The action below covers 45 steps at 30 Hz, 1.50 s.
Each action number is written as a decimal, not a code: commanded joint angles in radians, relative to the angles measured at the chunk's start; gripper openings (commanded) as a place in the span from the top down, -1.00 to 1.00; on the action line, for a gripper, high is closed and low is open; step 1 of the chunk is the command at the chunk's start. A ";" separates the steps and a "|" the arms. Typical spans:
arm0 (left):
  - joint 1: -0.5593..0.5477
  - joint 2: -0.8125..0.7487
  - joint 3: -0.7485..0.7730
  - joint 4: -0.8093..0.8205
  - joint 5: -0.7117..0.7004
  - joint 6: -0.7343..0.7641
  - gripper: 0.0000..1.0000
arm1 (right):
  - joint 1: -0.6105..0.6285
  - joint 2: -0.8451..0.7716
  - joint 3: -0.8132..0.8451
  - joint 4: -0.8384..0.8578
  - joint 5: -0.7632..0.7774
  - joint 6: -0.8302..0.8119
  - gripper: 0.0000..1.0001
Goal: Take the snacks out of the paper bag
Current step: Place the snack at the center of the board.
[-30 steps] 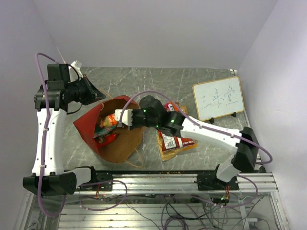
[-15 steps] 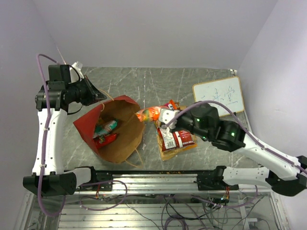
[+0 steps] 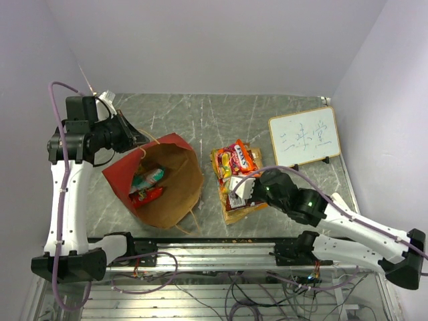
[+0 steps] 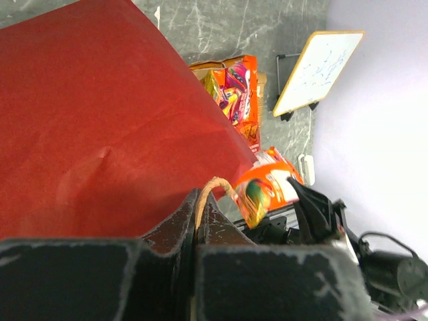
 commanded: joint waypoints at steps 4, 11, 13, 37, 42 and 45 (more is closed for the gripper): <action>-0.005 -0.053 -0.017 0.007 0.065 -0.025 0.86 | -0.177 0.036 -0.082 0.250 -0.178 -0.087 1.00; -0.005 -0.049 0.007 0.008 0.069 -0.038 0.86 | -0.199 0.097 -0.144 0.323 -0.231 -0.092 1.00; -0.005 -0.046 0.011 -0.001 0.069 -0.033 0.86 | -0.205 0.103 -0.176 0.339 -0.218 -0.096 1.00; -0.004 -0.072 -0.031 -0.007 0.053 -0.040 0.86 | -0.208 0.072 -0.220 -0.023 -0.337 -0.168 0.32; -0.005 -0.076 -0.025 -0.004 0.047 -0.052 0.86 | -0.208 0.032 -0.188 -0.110 -0.403 -0.183 0.16; -0.005 -0.075 -0.007 -0.025 0.036 -0.039 0.86 | -0.208 0.010 -0.133 -0.204 -0.420 -0.185 0.12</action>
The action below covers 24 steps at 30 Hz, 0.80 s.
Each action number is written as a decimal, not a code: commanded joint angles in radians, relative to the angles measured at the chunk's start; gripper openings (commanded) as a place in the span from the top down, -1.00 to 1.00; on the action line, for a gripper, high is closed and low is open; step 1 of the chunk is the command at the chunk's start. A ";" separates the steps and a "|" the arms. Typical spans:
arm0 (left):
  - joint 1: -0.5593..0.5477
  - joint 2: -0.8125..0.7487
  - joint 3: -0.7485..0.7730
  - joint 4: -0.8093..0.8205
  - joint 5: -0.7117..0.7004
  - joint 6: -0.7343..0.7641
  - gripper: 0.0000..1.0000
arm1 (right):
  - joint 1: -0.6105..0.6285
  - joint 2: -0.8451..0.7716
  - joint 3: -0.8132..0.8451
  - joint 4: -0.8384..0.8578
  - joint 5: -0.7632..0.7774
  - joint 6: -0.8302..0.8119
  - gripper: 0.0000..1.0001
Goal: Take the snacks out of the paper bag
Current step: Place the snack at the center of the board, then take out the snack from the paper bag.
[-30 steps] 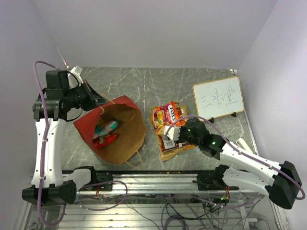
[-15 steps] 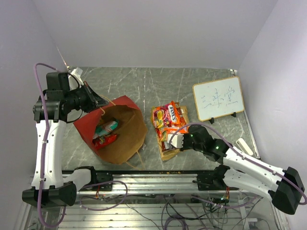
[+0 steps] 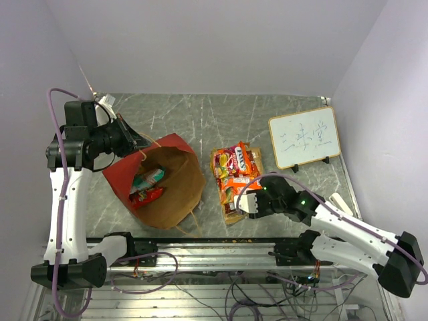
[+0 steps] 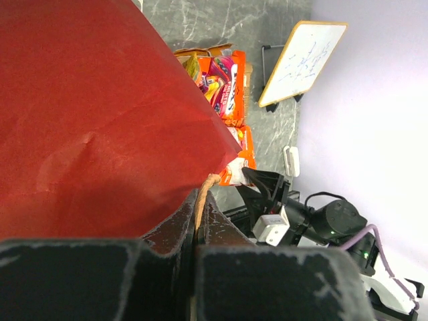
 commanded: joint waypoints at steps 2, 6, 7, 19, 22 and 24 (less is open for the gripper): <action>-0.004 -0.017 0.031 -0.029 -0.017 0.011 0.86 | -0.005 -0.065 0.111 -0.167 -0.062 0.007 0.06; -0.005 -0.030 0.013 -0.031 -0.027 0.005 0.86 | -0.005 -0.123 0.161 -0.035 -0.123 0.160 -0.22; -0.005 -0.036 0.004 -0.025 -0.028 -0.001 0.86 | -0.005 -0.127 0.170 0.014 -0.169 0.197 -0.27; -0.005 -0.047 0.022 -0.055 -0.044 -0.036 0.86 | 0.207 0.251 0.363 0.567 -0.383 0.328 -0.29; -0.005 -0.048 0.015 -0.053 -0.028 -0.055 0.86 | 0.296 0.401 0.439 0.621 -0.364 0.249 -0.30; -0.004 -0.056 0.008 -0.041 -0.024 -0.080 0.86 | 0.323 0.501 0.483 0.693 -0.370 0.238 -0.32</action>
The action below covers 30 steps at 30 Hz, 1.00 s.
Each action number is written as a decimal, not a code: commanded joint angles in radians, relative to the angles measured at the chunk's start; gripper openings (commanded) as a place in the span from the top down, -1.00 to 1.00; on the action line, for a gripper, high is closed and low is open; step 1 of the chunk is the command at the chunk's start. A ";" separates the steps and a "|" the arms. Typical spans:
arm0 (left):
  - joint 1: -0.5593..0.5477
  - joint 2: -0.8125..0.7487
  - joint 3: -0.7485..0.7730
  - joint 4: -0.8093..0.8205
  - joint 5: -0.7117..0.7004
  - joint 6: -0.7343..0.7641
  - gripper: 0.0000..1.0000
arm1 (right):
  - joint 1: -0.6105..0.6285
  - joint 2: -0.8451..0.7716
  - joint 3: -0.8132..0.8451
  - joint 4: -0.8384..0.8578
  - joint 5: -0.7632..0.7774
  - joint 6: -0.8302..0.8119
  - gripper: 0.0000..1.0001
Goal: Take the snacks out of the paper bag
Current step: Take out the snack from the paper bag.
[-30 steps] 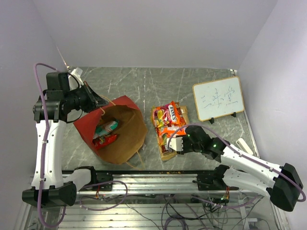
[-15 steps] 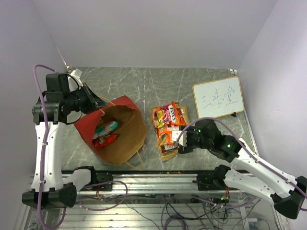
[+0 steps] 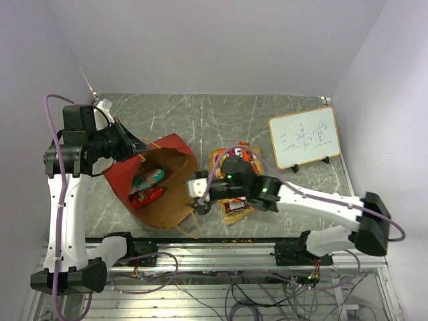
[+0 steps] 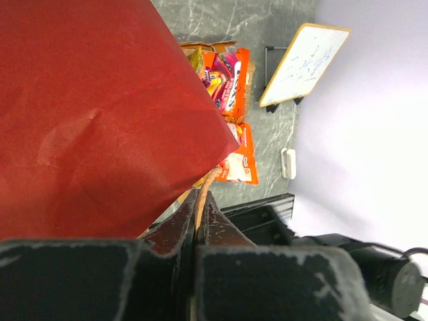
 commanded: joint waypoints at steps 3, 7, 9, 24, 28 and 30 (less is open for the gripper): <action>-0.005 -0.036 0.001 0.022 -0.004 -0.082 0.86 | 0.063 0.260 0.129 0.219 0.004 -0.072 -0.33; -0.005 -0.054 -0.048 0.051 0.034 -0.143 0.86 | 0.091 0.393 0.230 0.128 0.056 -0.302 -0.34; -0.004 -0.054 -0.030 0.035 0.021 -0.137 0.86 | 0.109 0.436 0.277 0.086 0.101 -0.410 -0.34; -0.005 0.021 0.096 -0.063 -0.023 0.053 0.86 | 0.079 0.677 0.459 -0.020 0.255 -0.672 -0.39; -0.005 0.032 0.098 -0.073 -0.010 0.095 0.86 | 0.078 0.752 0.532 -0.039 0.272 -0.684 -0.40; -0.005 0.035 0.102 -0.084 -0.011 0.116 0.86 | 0.078 0.801 0.568 -0.036 0.292 -0.689 -0.39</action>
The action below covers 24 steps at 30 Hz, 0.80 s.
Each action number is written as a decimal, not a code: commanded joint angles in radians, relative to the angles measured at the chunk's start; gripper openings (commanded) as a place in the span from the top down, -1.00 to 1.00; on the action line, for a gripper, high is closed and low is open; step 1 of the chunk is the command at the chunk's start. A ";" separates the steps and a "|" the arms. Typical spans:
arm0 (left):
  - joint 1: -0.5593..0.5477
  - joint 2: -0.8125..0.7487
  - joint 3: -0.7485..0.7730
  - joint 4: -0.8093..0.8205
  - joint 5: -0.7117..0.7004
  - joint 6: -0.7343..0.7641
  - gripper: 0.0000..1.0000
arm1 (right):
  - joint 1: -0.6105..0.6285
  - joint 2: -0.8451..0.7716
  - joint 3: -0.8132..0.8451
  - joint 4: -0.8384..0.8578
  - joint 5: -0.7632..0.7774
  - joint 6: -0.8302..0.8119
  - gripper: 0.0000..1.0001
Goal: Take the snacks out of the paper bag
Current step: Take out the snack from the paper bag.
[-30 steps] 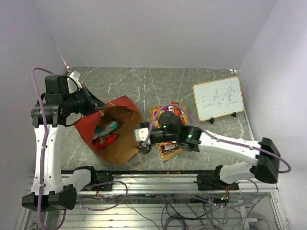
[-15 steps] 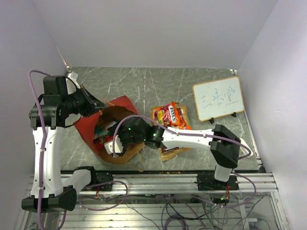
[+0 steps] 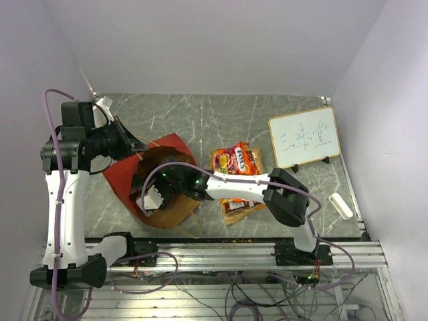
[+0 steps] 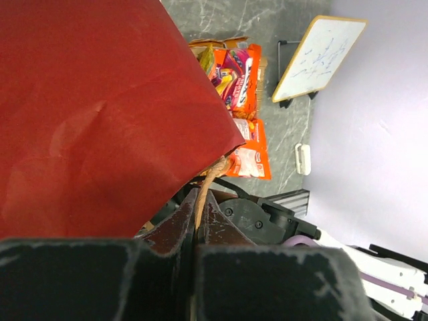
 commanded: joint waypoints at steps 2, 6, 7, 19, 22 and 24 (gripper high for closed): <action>-0.004 0.003 0.026 -0.022 0.016 0.083 0.86 | -0.008 0.109 0.107 -0.029 0.047 -0.051 -0.39; -0.005 0.009 0.017 -0.031 0.037 0.108 0.86 | -0.031 0.186 0.171 -0.031 0.058 -0.046 -0.37; -0.004 0.016 0.028 -0.041 0.034 0.118 0.86 | -0.037 0.201 0.184 -0.026 0.054 -0.040 -0.37; -0.004 0.012 0.048 -0.050 0.011 0.128 0.86 | -0.049 0.188 0.189 -0.018 0.019 0.052 0.53; -0.004 0.011 0.043 -0.044 0.002 0.120 0.86 | -0.044 0.143 0.154 -0.003 0.038 0.087 0.71; -0.005 0.015 0.050 -0.035 -0.003 0.114 0.86 | -0.045 0.106 0.132 0.003 0.034 0.115 0.77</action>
